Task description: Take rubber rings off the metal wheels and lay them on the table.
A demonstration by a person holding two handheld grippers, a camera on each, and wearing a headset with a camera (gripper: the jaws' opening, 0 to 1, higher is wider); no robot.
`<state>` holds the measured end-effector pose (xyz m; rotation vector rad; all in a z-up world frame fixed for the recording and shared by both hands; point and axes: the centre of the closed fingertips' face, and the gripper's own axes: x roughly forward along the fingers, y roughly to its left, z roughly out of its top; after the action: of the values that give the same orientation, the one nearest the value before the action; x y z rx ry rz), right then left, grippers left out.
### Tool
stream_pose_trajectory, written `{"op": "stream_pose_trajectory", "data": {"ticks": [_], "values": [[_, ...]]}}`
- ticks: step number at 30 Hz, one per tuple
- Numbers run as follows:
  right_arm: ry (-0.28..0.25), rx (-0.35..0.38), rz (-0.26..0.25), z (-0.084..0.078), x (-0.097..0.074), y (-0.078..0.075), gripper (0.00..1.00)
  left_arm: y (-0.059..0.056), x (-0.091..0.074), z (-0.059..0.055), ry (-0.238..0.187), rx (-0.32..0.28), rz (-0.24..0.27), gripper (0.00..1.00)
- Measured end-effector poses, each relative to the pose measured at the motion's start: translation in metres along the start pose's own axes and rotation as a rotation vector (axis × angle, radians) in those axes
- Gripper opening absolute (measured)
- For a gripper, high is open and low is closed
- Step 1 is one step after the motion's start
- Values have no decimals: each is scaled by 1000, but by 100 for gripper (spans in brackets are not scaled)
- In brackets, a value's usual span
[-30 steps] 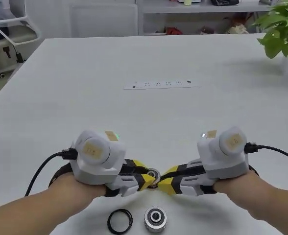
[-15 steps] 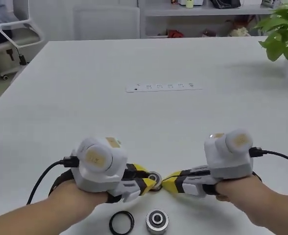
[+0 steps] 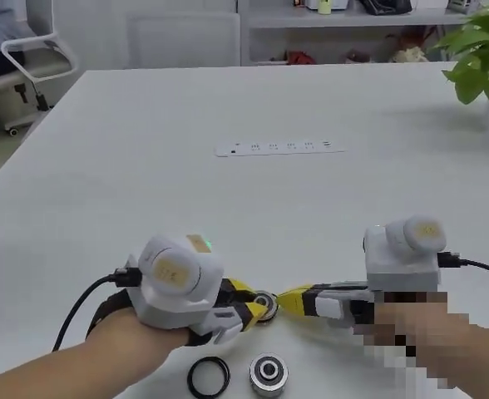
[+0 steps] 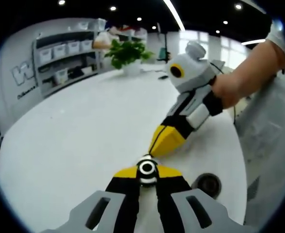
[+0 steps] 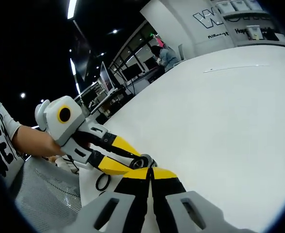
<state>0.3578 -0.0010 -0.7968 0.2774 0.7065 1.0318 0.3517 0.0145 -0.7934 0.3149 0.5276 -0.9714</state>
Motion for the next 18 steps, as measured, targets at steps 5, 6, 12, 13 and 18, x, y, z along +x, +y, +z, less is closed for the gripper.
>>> {"op": "stream_pose_trajectory", "data": {"ticks": [5, 6, 12, 13, 18], "values": [[2, 13, 8, 1, 0, 2, 0, 0, 0, 0, 3, 1, 6, 12], [2, 13, 7, 2, 0, 2, 0, 0, 0, 0, 3, 0, 8, 12], [7, 3, 16, 2, 2, 5, 0, 0, 0, 0, 5, 4, 16, 12], [5, -4, 15, 3, 2, 5, 0, 1, 0, 0, 5, 4, 17, 12], [8, -6, 17, 3, 2, 7, 0, 0, 0, 0, 6, 5, 21, 12]]}}
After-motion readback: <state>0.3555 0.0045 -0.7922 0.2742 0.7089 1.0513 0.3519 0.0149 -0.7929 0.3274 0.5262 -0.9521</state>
